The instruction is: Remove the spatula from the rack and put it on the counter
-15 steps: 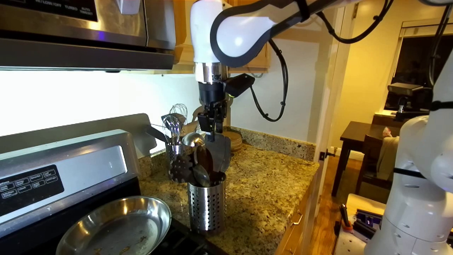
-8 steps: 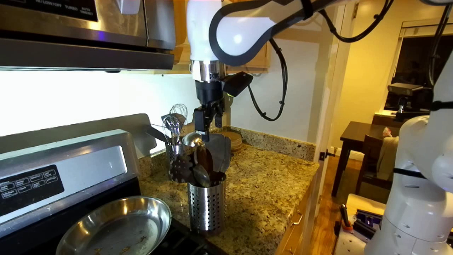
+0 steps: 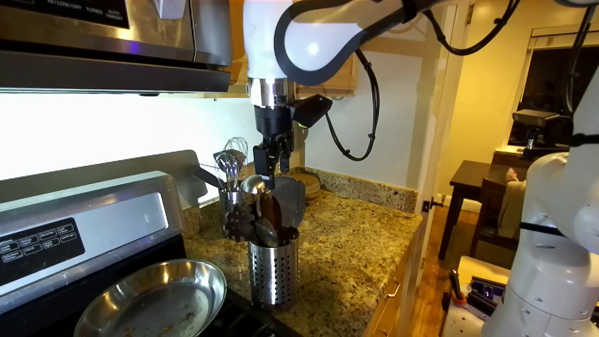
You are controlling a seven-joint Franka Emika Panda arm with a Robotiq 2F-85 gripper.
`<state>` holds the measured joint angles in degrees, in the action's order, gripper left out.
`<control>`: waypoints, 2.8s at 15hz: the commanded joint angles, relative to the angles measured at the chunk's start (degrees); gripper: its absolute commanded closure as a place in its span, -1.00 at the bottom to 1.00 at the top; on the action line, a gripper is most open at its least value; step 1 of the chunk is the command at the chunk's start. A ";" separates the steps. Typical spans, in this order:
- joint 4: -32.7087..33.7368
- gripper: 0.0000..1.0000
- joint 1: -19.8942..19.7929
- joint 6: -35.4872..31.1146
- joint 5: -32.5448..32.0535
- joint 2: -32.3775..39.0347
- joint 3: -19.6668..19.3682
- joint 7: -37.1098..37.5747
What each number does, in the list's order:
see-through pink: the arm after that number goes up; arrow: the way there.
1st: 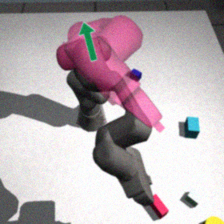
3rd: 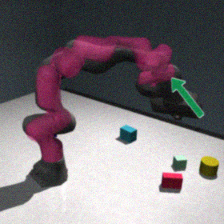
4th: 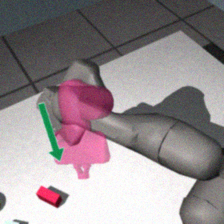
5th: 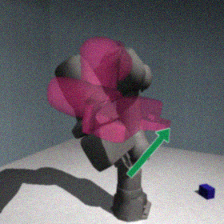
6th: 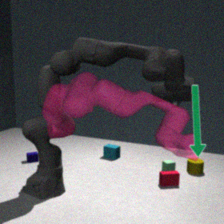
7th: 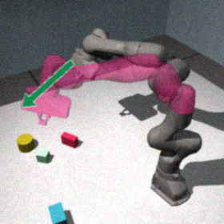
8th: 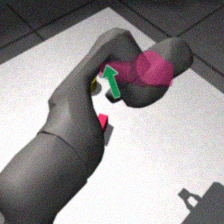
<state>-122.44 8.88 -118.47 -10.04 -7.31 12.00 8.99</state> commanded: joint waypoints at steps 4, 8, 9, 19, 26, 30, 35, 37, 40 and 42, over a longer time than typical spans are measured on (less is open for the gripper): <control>-1.85 -0.70 0.25 -0.54 1.98 -1.26 -0.58 -0.52; -2.01 -0.69 0.24 -0.48 2.56 -0.97 -0.62 -0.62; -2.05 -0.69 0.23 -0.50 2.76 -0.93 -0.64 -0.67; -1.68 -0.67 0.56 -0.18 4.36 -0.52 -0.45 -1.54; -1.15 -0.55 1.03 0.44 6.39 0.66 -0.29 -2.82; -1.17 -0.31 1.05 0.54 7.96 2.20 -0.50 -2.88; -1.23 0.64 0.69 0.44 9.31 3.86 -1.10 -2.70; -1.45 0.81 0.66 0.23 9.20 3.61 -1.24 -2.50; -1.75 0.61 0.70 0.06 8.86 2.81 -1.32 -2.35; -1.84 0.81 0.74 0.08 8.53 2.38 -1.26 -2.16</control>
<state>-123.04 9.54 -118.31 -1.95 -2.81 11.15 7.09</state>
